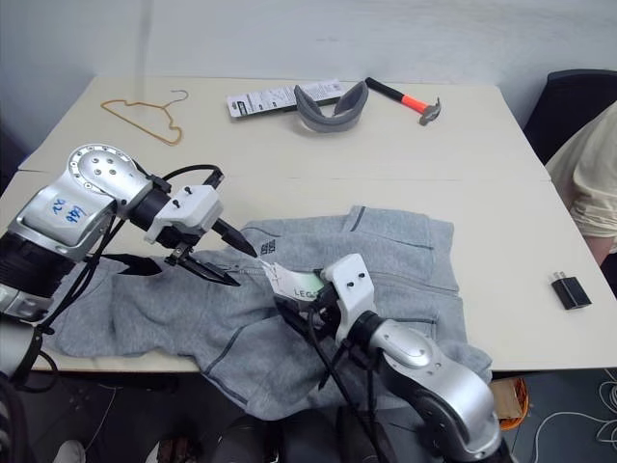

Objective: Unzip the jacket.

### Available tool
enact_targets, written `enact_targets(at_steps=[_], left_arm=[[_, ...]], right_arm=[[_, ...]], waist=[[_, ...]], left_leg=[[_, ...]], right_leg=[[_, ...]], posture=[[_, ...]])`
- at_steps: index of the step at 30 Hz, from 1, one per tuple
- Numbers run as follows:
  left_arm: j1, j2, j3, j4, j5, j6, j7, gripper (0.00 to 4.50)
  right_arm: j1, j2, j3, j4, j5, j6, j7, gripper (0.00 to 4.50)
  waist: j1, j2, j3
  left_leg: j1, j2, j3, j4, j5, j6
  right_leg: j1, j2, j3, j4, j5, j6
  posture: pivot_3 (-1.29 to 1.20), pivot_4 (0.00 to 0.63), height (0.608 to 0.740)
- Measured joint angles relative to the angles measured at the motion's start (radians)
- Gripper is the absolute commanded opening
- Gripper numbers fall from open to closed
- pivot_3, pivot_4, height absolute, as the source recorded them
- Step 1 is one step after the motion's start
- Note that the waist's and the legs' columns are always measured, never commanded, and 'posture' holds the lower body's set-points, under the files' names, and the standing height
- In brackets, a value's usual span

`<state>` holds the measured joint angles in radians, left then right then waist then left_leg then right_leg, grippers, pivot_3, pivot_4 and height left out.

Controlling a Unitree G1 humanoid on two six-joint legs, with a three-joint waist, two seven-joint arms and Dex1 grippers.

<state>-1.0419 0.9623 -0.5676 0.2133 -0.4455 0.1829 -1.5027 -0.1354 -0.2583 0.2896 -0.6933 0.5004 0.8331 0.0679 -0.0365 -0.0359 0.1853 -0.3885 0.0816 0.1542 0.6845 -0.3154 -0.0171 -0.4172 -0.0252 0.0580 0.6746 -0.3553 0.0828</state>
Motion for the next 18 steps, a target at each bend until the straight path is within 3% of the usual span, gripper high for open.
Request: enact_targets(at_steps=[2,6,13,18], left_arm=[[0.0,-0.001,0.0,0.005,0.002,-0.001,0.0,2.82],[0.0,-0.015,0.008,0.031,0.02,-0.003,0.0,2.82],[0.076,-0.087,0.037,0.047,0.109,-0.064,0.001,2.82],[0.165,-0.115,0.058,0.078,0.201,-0.148,0.004,2.82]], right_arm=[[0.003,-0.022,0.022,0.011,-0.07,-0.012,-0.017,3.91],[0.03,-0.099,0.023,0.021,-0.172,-0.045,-0.008,2.56],[0.034,-0.124,-0.053,-0.073,-0.188,-0.071,0.054,0.16],[0.029,-0.128,-0.132,-0.097,-0.175,-0.059,0.088,0.04]], waist=[[0.001,0.0,0.0],[0.002,0.0,0.0],[-0.001,0.0,0.0],[-0.001,0.0,0.0]], left_leg=[[0.0,0.0,0.0,0.0,0.0,0.0],[0.0,-0.001,0.001,0.0,0.0,0.0],[0.001,-0.001,0.002,0.0,0.0,0.0],[0.001,-0.001,0.003,0.0,0.0,0.0]], right_leg=[[0.0,0.0,-0.001,0.0,0.0,0.0],[0.0,0.0,-0.001,0.0,0.0,0.0],[-0.001,0.0,-0.001,0.001,0.0,0.0],[-0.001,0.0,-0.001,0.002,0.0,0.0]], posture=[[0.0,0.15,0.74],[0.0,0.15,0.74],[0.0,0.15,0.74],[0.0,0.15,0.74]])
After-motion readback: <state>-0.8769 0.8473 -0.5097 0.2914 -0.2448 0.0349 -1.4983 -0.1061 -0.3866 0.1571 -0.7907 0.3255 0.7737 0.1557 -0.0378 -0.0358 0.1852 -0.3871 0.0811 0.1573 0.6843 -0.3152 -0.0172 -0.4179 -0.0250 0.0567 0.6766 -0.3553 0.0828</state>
